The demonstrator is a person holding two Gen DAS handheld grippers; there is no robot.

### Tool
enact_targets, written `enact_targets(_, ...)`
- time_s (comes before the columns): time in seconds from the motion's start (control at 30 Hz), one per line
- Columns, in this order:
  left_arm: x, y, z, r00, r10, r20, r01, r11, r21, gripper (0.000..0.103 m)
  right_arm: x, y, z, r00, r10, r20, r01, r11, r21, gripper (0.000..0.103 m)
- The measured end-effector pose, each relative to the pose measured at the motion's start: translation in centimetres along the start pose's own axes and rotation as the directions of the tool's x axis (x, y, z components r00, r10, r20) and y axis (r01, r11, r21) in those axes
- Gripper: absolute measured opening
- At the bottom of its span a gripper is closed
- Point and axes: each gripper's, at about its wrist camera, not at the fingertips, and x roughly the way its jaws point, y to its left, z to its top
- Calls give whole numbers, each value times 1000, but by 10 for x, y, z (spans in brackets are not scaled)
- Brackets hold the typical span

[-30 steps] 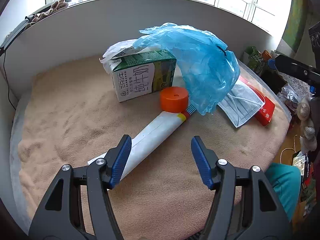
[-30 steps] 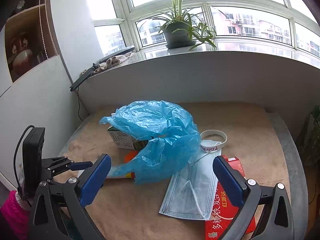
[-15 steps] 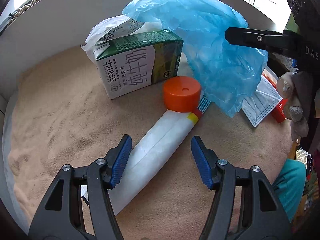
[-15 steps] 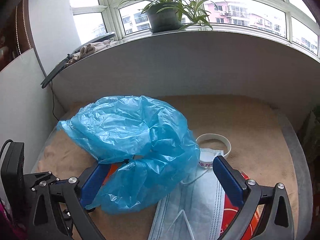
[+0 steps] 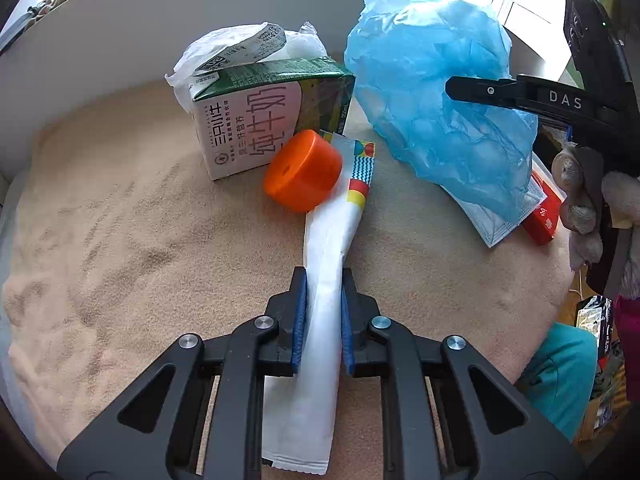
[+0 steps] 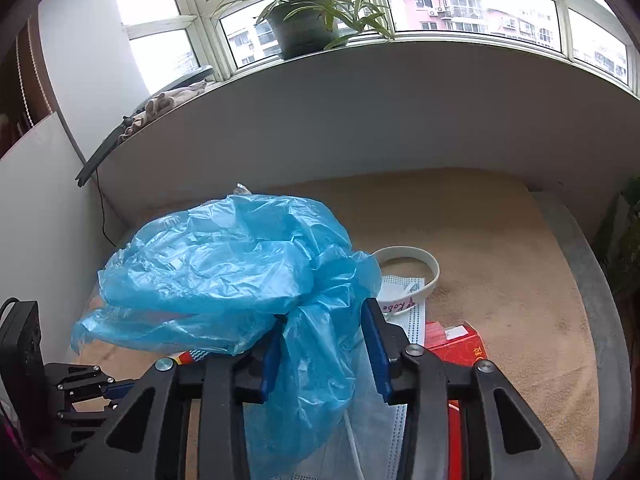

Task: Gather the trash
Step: 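Grasp the white tube with the left tool while the right tool grasps the blue bag, then carry the white tube and blue bag down over the wastebasket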

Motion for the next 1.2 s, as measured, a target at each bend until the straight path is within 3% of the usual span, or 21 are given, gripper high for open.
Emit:
enact_targets(0.1, -8, 3, -6, 1000, -18, 12, 18, 1000, -23, 11, -8, -3, -3, 1000, 10, 21, -10, 1000, 13, 24)
enact_targets(0.57, -46, 20, -37, 992, -58, 111, 73, 989, -128, 11, -78, -3, -24, 985, 105, 136, -113, 992, 52, 22)
enact_targets(0.83, -86, 14, -62, 986, -46, 159, 76, 979, -188, 11, -120, 9, -61, 973, 174, 153, -177, 984, 1, 22)
enact_targets(1.03, -106, -3, -91, 984, 16, 177, 15, 986, -168, 11, -138, 23, -95, 968, 214, 129, -211, 977, -40, 22)
enact_targets(1.2, -117, -15, -117, 984, -2, 178, 32, 985, -170, 11, -154, 30, -123, 962, 248, 114, -244, 969, -48, 22)
